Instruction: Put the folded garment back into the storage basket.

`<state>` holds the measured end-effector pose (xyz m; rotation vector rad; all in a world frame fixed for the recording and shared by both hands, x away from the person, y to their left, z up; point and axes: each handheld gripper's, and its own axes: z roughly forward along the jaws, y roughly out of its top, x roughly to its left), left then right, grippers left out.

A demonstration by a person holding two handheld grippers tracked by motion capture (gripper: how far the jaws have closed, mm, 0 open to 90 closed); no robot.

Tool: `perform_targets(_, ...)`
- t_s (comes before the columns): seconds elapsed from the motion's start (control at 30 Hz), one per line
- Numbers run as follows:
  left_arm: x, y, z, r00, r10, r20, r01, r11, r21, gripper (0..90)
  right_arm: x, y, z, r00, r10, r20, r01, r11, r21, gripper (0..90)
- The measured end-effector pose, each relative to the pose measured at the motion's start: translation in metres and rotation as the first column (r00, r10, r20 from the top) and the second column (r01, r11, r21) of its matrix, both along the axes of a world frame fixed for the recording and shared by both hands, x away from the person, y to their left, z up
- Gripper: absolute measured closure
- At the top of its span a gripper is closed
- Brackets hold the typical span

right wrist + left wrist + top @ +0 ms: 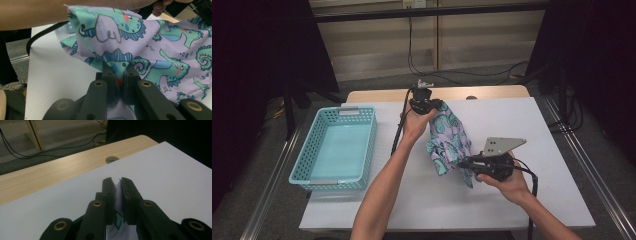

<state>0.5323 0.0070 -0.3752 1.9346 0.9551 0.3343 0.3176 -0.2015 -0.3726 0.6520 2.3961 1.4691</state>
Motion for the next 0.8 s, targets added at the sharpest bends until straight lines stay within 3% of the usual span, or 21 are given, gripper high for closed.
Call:
perform_targets(0.03,0.001,0.002,0.002,1.0,-0.007,-0.001,0.007,0.9998,0.016,82.1,0.0,0.0,0.001,1.0,-0.002,0.004,0.002,1.0,-0.003,83.9)
perform_targets(0.1,0.002,0.004,0.003,1.0,0.006,-0.002,-0.006,1.0,-0.004,82.1,0.0,0.001,0.002,1.0,-0.003,0.006,0.003,1.0,-0.002,83.9)
perform_targets(0.47,0.002,0.015,0.018,0.9998,0.018,0.005,-0.018,0.9998,0.013,82.1,0.002,0.009,0.007,0.9998,0.019,0.01,-0.019,0.999,0.035,83.9)
perform_targets(0.8,0.001,0.027,0.025,0.9995,0.028,0.017,-0.028,0.9995,0.01,82.1,0.005,0.022,0.012,0.9991,0.036,0.024,-0.037,0.999,0.034,83.9)
